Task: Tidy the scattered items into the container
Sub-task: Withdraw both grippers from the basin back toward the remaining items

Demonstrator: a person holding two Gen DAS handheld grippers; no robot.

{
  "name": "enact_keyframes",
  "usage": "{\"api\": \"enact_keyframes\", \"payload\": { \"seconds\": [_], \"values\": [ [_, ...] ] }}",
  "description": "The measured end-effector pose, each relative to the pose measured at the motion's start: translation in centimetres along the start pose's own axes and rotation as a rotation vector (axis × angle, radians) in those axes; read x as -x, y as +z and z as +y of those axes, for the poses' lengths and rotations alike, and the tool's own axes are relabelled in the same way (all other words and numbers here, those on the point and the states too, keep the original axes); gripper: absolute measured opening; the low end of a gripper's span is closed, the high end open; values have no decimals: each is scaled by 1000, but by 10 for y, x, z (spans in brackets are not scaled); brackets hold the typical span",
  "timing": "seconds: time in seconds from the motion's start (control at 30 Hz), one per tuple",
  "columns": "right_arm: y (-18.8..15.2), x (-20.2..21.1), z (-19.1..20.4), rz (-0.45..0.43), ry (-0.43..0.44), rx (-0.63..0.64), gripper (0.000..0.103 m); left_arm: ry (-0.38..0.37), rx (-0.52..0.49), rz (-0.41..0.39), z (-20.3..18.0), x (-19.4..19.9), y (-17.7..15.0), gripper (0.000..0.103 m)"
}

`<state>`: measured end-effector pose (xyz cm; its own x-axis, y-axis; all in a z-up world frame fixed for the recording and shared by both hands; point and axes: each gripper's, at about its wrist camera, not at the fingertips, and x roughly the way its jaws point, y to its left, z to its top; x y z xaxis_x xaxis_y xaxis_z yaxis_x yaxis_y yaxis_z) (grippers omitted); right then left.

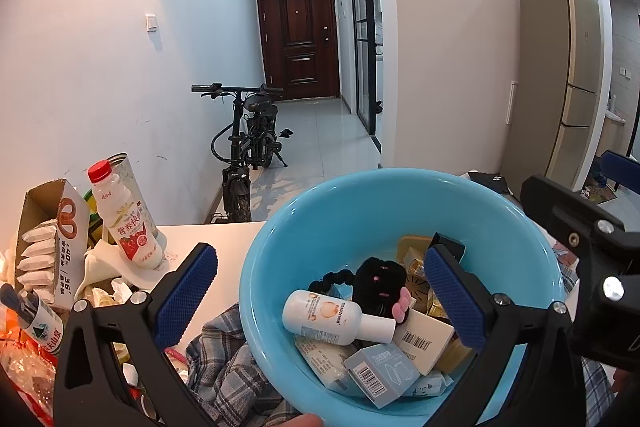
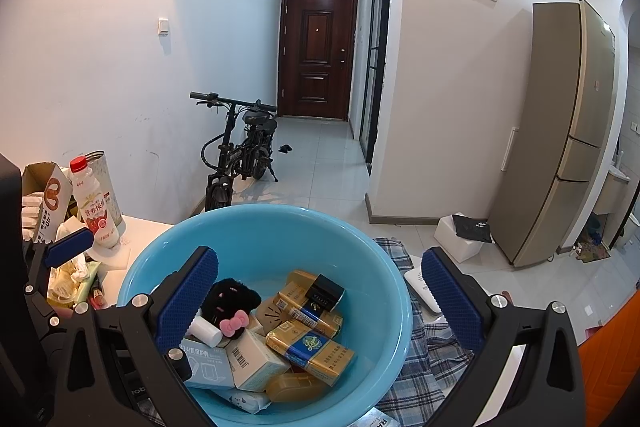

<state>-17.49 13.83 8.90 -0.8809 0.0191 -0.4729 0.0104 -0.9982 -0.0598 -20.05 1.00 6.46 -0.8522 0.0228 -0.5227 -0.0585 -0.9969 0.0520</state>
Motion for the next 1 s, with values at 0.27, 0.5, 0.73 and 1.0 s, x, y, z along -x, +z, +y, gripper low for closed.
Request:
{"api": "enact_keyframes", "payload": {
  "seconds": [0.27, 0.5, 0.73, 1.0],
  "values": [
    [0, 1, 2, -1, 0, 2, 103, 0, -1, 1, 0, 1, 0, 103],
    [0, 1, 2, -1, 0, 2, 103, -1, -2, 2, -1, 1, 0, 103],
    [-1, 1, 2, -1, 2, 5, 103, 0, -4, 3, -2, 1, 0, 103],
    [-2, 1, 5, 3, 3, 12, 103, 0, -2, 0, -1, 1, 0, 103]
  ]
}}
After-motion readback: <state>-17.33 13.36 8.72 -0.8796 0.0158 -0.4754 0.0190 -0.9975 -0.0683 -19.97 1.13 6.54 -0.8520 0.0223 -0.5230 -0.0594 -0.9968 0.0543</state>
